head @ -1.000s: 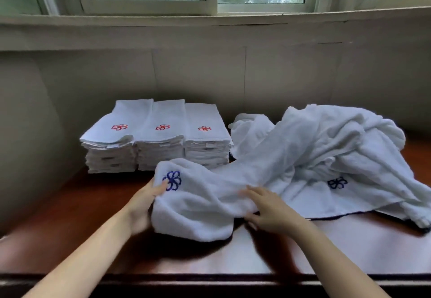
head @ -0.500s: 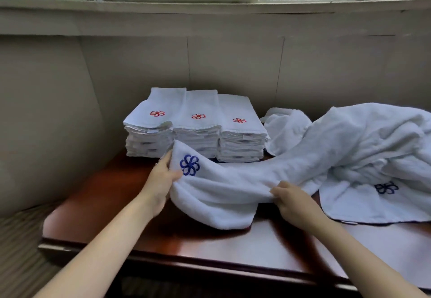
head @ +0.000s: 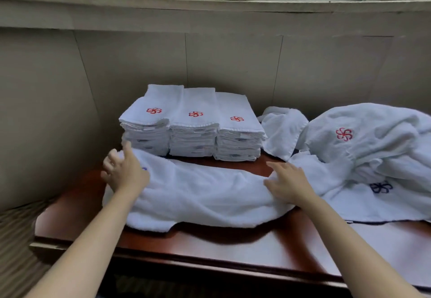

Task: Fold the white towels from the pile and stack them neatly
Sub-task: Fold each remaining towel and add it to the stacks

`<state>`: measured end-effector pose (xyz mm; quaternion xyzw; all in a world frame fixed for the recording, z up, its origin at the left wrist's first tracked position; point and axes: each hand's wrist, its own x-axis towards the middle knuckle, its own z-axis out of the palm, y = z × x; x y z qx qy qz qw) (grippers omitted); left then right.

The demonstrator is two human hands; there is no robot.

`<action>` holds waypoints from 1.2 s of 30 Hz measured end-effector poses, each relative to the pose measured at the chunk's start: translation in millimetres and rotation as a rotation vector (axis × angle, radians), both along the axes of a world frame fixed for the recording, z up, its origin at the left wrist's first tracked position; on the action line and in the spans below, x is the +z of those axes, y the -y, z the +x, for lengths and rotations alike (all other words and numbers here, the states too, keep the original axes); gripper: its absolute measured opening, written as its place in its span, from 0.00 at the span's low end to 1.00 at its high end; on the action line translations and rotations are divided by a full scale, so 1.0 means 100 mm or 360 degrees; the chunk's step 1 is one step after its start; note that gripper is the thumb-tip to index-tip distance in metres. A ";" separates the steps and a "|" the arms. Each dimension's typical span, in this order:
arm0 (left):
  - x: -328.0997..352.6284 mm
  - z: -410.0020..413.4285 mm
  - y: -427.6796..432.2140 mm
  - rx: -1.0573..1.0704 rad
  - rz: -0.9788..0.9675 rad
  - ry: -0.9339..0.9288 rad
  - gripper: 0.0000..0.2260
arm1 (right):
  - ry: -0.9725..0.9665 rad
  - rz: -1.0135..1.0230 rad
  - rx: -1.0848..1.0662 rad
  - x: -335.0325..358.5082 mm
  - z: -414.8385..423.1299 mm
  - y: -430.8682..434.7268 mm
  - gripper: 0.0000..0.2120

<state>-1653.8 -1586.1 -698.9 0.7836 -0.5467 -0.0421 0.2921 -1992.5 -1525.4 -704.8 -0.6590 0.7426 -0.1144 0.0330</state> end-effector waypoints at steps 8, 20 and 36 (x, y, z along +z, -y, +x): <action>-0.18 -0.37 0.16 -0.0858 0.0574 0.0508 0.23 | 0.0248 0.0640 0.0003 0.05 -0.14 0.03 0.14; -0.02 -0.31 0.15 -0.0542 0.0844 0.0709 0.04 | -0.0198 0.0910 0.0132 0.19 -0.30 -0.29 0.11; 0.84 -0.29 0.04 -0.0566 -0.0382 -0.0622 0.27 | -0.0034 -0.0232 0.0408 0.17 -0.31 -0.32 0.10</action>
